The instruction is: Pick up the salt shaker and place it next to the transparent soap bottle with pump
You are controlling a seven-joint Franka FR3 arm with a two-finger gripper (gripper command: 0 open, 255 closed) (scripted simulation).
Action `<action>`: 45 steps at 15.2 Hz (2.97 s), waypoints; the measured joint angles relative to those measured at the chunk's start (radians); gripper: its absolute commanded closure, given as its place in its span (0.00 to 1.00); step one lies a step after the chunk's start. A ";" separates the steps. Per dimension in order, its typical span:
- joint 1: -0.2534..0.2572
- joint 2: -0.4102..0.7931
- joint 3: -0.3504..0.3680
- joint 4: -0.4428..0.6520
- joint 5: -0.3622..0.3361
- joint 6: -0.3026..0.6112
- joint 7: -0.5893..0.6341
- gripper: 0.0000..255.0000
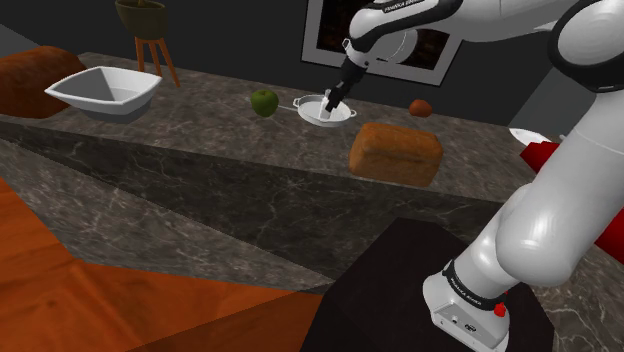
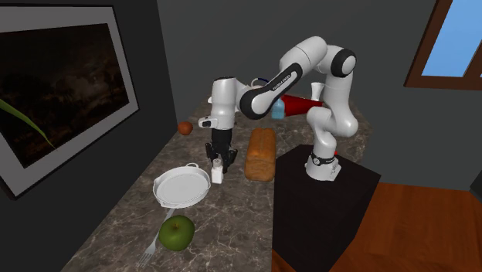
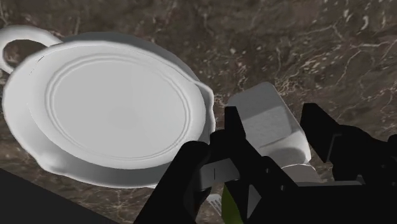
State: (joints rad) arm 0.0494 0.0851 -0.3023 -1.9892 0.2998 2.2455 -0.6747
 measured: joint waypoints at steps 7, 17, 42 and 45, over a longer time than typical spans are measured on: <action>-0.001 -0.028 -0.004 0.062 -0.027 -0.086 0.030 1.00; -0.002 -0.051 -0.007 0.165 -0.053 -0.207 0.064 1.00; -0.016 -0.008 -0.018 0.552 -0.059 -0.549 0.125 1.00; -0.015 -0.094 -0.020 0.458 -0.086 -0.537 0.119 1.00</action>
State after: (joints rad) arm 0.0340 -0.0086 -0.3224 -1.5313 0.2140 1.7084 -0.5557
